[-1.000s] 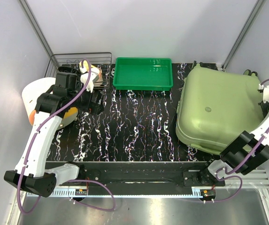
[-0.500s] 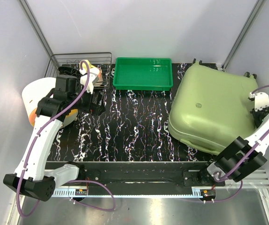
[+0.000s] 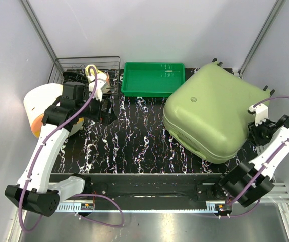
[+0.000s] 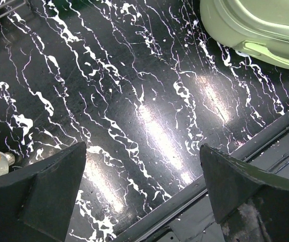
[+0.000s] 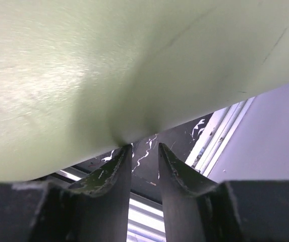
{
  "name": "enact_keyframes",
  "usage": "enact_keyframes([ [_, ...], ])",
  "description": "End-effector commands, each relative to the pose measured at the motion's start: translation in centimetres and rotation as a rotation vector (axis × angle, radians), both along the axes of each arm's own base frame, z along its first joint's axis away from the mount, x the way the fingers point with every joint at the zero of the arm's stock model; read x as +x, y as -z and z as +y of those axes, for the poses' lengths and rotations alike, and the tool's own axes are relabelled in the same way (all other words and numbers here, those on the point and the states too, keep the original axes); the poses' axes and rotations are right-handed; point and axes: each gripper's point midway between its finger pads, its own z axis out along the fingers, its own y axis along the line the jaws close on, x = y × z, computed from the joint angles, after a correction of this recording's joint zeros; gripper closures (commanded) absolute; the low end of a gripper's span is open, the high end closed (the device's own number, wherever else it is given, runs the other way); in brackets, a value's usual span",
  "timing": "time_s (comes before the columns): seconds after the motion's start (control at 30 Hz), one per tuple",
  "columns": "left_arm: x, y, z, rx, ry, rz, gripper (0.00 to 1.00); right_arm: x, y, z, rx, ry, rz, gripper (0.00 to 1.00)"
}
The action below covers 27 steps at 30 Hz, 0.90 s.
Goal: Open, take out, and arrange the luggage
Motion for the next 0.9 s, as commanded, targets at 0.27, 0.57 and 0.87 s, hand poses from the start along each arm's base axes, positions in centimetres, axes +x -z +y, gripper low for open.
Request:
enact_keyframes([
  [0.27,0.5,-1.7,-2.6,-0.102,0.135,-0.087,0.01,-0.8,-2.8,1.9,0.138,0.092,0.078,0.61],
  [0.57,0.9,-0.9,-3.2,-0.126,0.13,-0.068,0.01,1.9,-0.2,-1.7,0.106,0.139,0.084,0.58],
  [0.87,-0.1,0.2,-6.0,-0.412,0.069,-0.081,0.01,-1.6,0.4,10.9,0.31,-0.224,0.102,0.53],
])
